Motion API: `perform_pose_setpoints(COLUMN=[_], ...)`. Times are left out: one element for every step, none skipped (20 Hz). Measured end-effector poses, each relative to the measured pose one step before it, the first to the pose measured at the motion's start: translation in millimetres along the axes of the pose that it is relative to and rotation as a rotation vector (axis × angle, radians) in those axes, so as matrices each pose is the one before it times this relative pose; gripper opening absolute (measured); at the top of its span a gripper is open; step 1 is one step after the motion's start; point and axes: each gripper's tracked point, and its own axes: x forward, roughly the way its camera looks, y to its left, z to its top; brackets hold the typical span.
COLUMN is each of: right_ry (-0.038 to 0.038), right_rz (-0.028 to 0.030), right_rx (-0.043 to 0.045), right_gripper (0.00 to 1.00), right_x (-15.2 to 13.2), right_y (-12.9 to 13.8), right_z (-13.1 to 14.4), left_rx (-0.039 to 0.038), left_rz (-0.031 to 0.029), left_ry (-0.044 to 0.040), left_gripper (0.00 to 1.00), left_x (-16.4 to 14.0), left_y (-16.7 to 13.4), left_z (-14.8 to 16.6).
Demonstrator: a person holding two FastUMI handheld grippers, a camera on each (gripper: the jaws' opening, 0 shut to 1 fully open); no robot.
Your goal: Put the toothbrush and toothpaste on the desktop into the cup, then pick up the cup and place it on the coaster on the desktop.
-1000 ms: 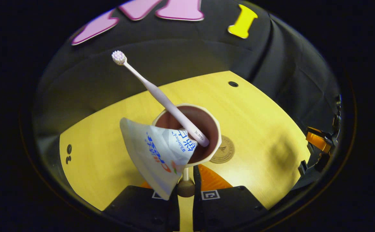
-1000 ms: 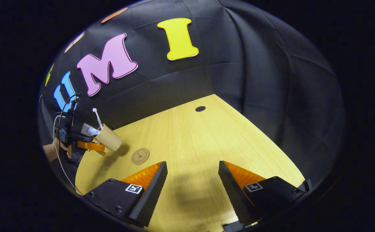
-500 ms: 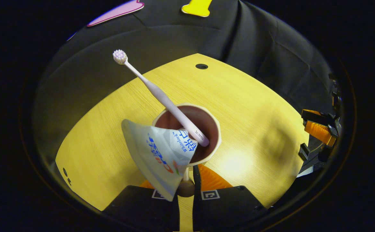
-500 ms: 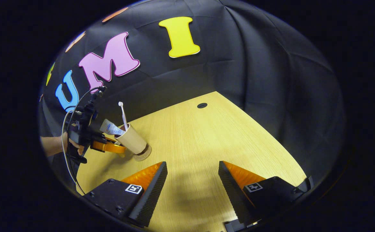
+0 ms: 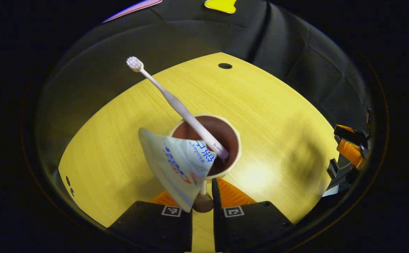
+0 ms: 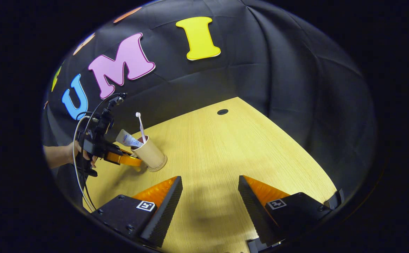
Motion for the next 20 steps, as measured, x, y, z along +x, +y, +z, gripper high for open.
perform_pose_setpoints(right_ry=[-0.00216, -0.00115, -0.00332, -0.00306, -0.00512, -0.00911, -0.01045, -0.01141, -0.01051, -0.01156, -0.01456, -0.01766, -0.01909, -0.01747, -0.02206, -0.02428, -0.02081, -0.01685, -0.01721, -0.01654], right_rz=[0.00242, 0.00399, 0.00526, 0.00683, 0.00762, 0.00546, 0.00243, 0.00266, 0.00376, 0.00489, 0.00370, 0.00128, 0.00148, -0.00065, 0.00126, 0.00251, 0.00198, 0.00366, 0.00306, 0.00410], right_rx=[-0.00001, -0.00217, -0.00448, -0.00656, -0.00626, -0.00798, -0.00672, -0.00331, 0.00056, 0.00110, -0.00308, -0.00606, -0.00796, -0.00801, -0.00514, -0.00387, -0.00414, -0.00294, -0.00304, -0.00220], right_gripper=[0.98, 0.98, 0.98, 0.98, 0.98, 0.98, 0.98, 0.98, 0.98, 0.98, 0.98, 0.98, 0.98, 0.98, 0.98, 0.98, 0.98, 0.98, 0.98, 0.98], right_x=[-0.13, -1.61, -1.86, -2.46, -2.02, -3.26, -2.80, -3.45, -3.61, -5.08, -5.37, -6.25, -7.62, -5.93, -7.87, -8.71, -10.35, -9.62, -10.38, -9.75], right_y=[2.94, 3.72, 4.20, 4.45, 5.90, 5.26, 5.66, 5.31, 7.11, 7.33, 8.03, 7.03, 7.49, 6.15, 7.68, 6.85, 8.61, 7.83, 7.58, 7.17], right_z=[0.43, 0.57, 1.67, 1.64, 2.84, 2.75, 3.83, 4.83, 4.56, 3.89, 5.64, 6.10, 6.57, 6.07, 8.48, 9.29, 5.87, 4.50, 5.68, 3.98], left_rx=[-0.01049, -0.01468, -0.02716, -0.03399, -0.04155, -0.04232, -0.03724, -0.03563, -0.03568, -0.03108, -0.02715, -0.02233, -0.01802, -0.01742, -0.01506, -0.00862, -0.00464, -0.00547, -0.00549, -0.00336], left_rz=[0.01189, 0.00210, 0.01039, 0.01633, 0.00649, 0.00685, 0.00832, 0.01835, 0.03117, 0.03336, 0.03561, 0.02820, 0.02513, 0.02962, 0.03075, 0.03159, 0.03613, 0.03579, 0.02094, -0.00060], left_ry=[-0.03155, -0.02320, -0.03525, -0.03254, -0.03524, -0.03487, -0.03875, -0.04316, -0.05225, -0.05389, -0.05738, -0.06133, -0.05994, -0.06110, -0.05775, -0.04940, -0.04855, -0.04573, -0.04046, -0.03530], left_gripper=[0.29, 0.47, 0.64, 0.82, 0.96, 1.00, 0.99, 0.99, 0.99, 0.99, 0.99, 0.99, 0.98, 0.98, 0.98, 0.98, 0.98, 0.98, 0.98, 0.98], left_x=[-7.41, -8.61, -10.32, -11.89, -12.73, -14.65, -15.82, -15.84, -17.65, -19.66, -21.63, -23.27, -25.36, -25.13, -22.75, -22.65, -21.29, -20.28, -18.67, -18.52], left_y=[1.43, 0.51, 0.74, 3.35, 1.40, 1.71, 3.01, 7.21, 8.66, 9.38, 9.97, 8.01, 8.64, 8.85, 9.32, 8.33, 7.94, 7.96, 7.19, 4.30], left_z=[3.98, 3.77, 2.60, 0.29, -0.49, -0.47, 0.38, 0.66, 3.55, 3.13, 3.86, 5.48, 6.55, 8.28, 7.40, 4.41, 4.27, 3.08, 2.53, 0.74])
